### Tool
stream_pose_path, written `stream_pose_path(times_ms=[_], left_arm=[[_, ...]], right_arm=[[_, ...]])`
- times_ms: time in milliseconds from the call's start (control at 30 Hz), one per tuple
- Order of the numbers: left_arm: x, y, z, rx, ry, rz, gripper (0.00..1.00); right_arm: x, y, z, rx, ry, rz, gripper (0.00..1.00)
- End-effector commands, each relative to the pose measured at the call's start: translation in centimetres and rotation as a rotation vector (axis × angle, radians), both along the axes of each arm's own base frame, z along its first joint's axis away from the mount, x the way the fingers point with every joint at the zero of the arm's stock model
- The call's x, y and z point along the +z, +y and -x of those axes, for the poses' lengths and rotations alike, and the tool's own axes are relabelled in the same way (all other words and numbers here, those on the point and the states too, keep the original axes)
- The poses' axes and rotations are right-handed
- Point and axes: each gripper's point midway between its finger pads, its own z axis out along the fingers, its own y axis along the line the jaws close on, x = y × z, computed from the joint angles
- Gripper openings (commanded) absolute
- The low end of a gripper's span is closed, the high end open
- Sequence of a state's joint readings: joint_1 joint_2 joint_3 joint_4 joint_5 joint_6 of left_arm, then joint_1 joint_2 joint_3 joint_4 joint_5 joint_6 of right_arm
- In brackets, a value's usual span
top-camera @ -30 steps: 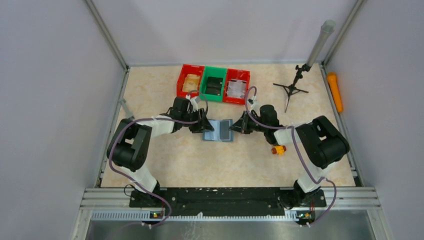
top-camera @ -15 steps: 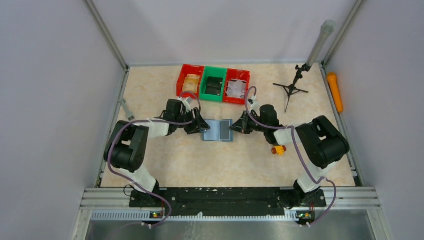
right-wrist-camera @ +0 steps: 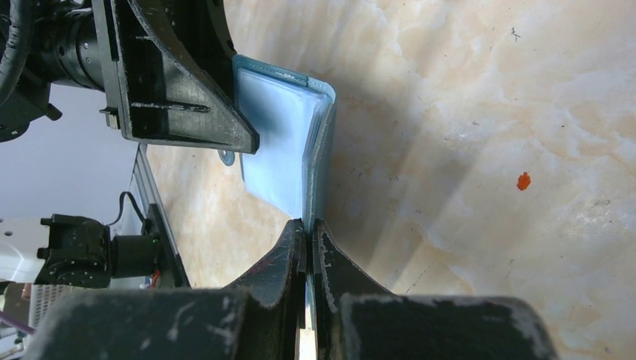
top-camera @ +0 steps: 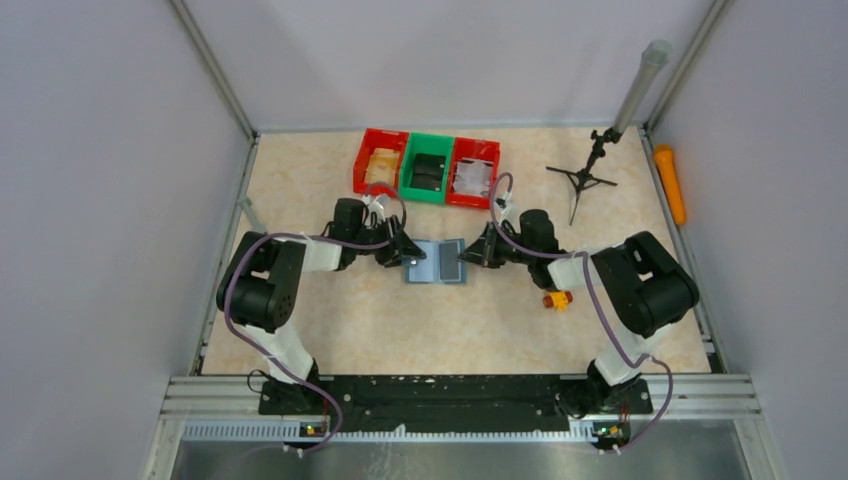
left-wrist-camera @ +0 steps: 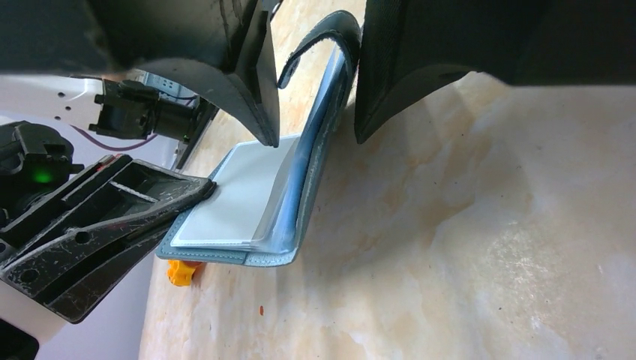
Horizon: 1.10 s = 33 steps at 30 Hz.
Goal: Take the credit cards out of the card holder
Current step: Remove the credit card from the card holder.
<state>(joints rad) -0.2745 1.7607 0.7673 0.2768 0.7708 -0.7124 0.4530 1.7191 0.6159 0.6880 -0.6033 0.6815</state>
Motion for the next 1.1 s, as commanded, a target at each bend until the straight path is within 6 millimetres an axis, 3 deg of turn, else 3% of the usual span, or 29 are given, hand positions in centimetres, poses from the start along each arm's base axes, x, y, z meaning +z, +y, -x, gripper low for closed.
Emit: stream_pose_path(times_ms=[0,100,233,300,733,1067], left_arm=[[1.3,-0.4,-0.4,-0.026,-0.056,0.027,0.41],[1.3,-0.3,-0.4,-0.026,-0.061,0.019,0.29],[1.2,-0.6,-0.4,-0.031,-0.060,0.023,0.17],[0.9,-0.5,-0.5,-0.023,-0.054,0.011,0.12],[0.5,0.0,-0.8,0.005,-0.053,-0.026,0.07],[-0.1,0.2,-0.8,0.009,-0.036,-0.050,0.07]], right_arm=[[2.3,0.4,-0.5,0.023,-0.078,-0.053,0.00],[2.6,0.7,-0.3,0.042,-0.079,-0.079,0.03],[3.0,0.8,0.0,0.056,-0.092,-0.103,0.21],[3.2,0.8,0.1,0.056,-0.101,-0.106,0.24],[2.2,0.9,0.0,0.060,-0.065,-0.085,0.12],[0.1,1.3,-0.2,0.069,-0.025,0.013,0.12]])
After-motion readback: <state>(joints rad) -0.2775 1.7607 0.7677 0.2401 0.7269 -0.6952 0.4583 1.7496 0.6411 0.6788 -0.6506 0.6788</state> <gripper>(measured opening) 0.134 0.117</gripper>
